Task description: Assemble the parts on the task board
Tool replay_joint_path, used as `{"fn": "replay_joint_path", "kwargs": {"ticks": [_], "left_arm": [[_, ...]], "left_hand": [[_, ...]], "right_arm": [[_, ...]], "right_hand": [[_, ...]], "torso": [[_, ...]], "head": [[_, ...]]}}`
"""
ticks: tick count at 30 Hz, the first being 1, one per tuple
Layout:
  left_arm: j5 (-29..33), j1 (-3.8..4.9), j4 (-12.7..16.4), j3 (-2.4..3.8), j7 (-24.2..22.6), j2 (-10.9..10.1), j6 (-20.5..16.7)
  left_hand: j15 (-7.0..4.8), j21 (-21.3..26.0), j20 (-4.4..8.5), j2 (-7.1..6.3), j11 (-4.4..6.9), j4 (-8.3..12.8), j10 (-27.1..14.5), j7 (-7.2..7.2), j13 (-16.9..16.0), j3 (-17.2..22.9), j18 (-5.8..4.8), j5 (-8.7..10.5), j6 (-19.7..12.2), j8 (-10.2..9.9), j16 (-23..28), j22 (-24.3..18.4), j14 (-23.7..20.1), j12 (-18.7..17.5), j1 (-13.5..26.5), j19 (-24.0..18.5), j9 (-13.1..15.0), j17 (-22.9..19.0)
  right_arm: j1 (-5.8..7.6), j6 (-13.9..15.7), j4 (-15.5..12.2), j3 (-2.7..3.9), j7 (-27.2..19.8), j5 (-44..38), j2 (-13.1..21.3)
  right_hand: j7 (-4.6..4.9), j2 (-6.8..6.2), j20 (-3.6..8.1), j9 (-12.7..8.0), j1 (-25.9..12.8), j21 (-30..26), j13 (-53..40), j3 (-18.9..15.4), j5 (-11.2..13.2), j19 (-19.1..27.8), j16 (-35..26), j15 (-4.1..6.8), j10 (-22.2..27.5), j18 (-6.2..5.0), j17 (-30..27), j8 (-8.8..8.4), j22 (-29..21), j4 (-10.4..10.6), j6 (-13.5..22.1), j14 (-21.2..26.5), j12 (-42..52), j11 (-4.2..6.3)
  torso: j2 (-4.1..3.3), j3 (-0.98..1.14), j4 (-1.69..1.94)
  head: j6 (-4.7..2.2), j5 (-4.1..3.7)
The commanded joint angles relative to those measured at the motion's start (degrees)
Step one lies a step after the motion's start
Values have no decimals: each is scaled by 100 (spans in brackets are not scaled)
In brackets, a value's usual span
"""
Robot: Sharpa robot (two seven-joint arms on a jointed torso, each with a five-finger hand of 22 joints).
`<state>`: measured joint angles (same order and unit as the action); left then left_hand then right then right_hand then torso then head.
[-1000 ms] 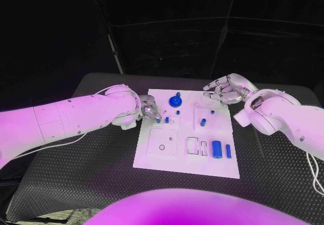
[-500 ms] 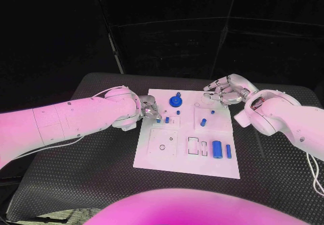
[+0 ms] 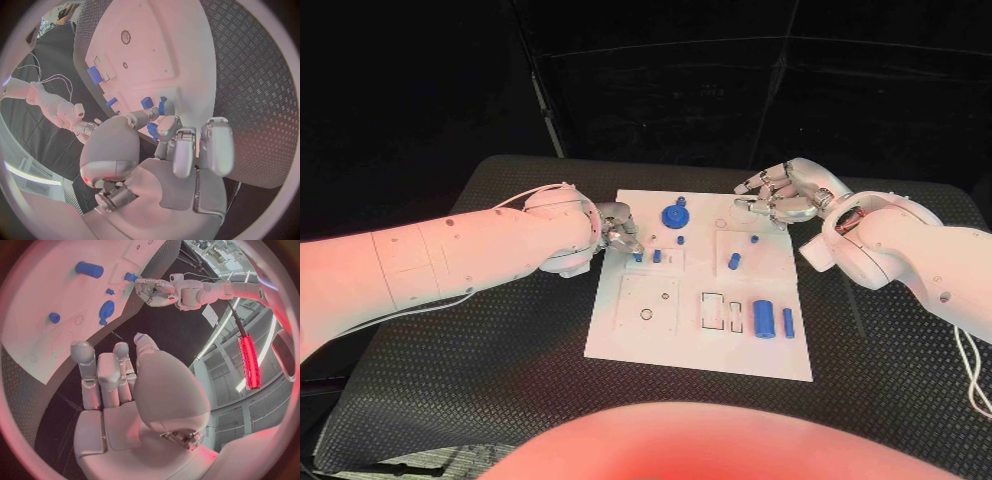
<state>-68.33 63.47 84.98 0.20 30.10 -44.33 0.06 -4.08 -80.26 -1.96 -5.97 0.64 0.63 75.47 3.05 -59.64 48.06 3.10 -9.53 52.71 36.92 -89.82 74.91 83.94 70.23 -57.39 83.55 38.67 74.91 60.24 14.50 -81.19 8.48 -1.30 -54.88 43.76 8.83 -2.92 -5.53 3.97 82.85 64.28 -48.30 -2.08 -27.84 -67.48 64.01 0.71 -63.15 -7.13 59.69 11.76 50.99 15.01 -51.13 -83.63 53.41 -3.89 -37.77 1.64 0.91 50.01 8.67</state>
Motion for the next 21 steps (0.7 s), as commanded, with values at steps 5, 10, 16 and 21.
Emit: {"fn": "replay_joint_path", "kwargs": {"ticks": [5,10,16,21], "left_arm": [[-162,-11,-34,1,-18,37,84],[-163,-21,-27,1,-13,49,175],[-164,-27,-21,1,-7,39,298],[-164,-28,-32,1,-2,34,367]], "left_hand": [[-53,-37,8,89,97,372,104,-46,8,333,-35,-32,-20,20,-18,627,606,-5,-129,45,4,1509],[-53,-37,8,89,97,372,104,-46,8,333,-35,-32,-20,20,-18,627,606,-5,-129,45,4,1509],[-54,-38,10,80,98,375,109,-46,4,333,-35,-32,-17,22,-18,628,606,-3,-144,46,3,1509],[-54,-39,10,70,98,378,113,-47,0,332,-36,-32,-16,23,-18,630,606,-1,-153,48,2,1509]], "right_arm": [[9,-38,-7,3,-56,21,-6],[9,-45,-5,3,-57,22,-8],[9,-50,-3,3,-57,22,-6],[8,-54,-4,3,-55,23,-4]], "right_hand": [[7,18,-8,-3,-52,-20,-8,-6,-36,31,-28,-3,21,-80,7,29,-5,27,35,-17,25,11],[7,18,-8,-3,-52,-20,-8,-6,-36,31,-28,-3,21,-80,7,29,-5,27,35,-17,25,11],[7,18,-8,-3,-52,-20,-8,-6,-36,31,-28,-3,21,-80,7,29,-5,27,35,-17,25,11],[7,18,-8,-3,-52,-20,-8,-6,-36,31,-28,-3,21,-80,7,29,-5,27,35,-17,25,11]], "torso": [[1,1,-4],[3,1,0],[3,3,-2],[3,1,-4]], "head": [[-1,1],[-1,-3],[-1,-2],[-1,1]]}}
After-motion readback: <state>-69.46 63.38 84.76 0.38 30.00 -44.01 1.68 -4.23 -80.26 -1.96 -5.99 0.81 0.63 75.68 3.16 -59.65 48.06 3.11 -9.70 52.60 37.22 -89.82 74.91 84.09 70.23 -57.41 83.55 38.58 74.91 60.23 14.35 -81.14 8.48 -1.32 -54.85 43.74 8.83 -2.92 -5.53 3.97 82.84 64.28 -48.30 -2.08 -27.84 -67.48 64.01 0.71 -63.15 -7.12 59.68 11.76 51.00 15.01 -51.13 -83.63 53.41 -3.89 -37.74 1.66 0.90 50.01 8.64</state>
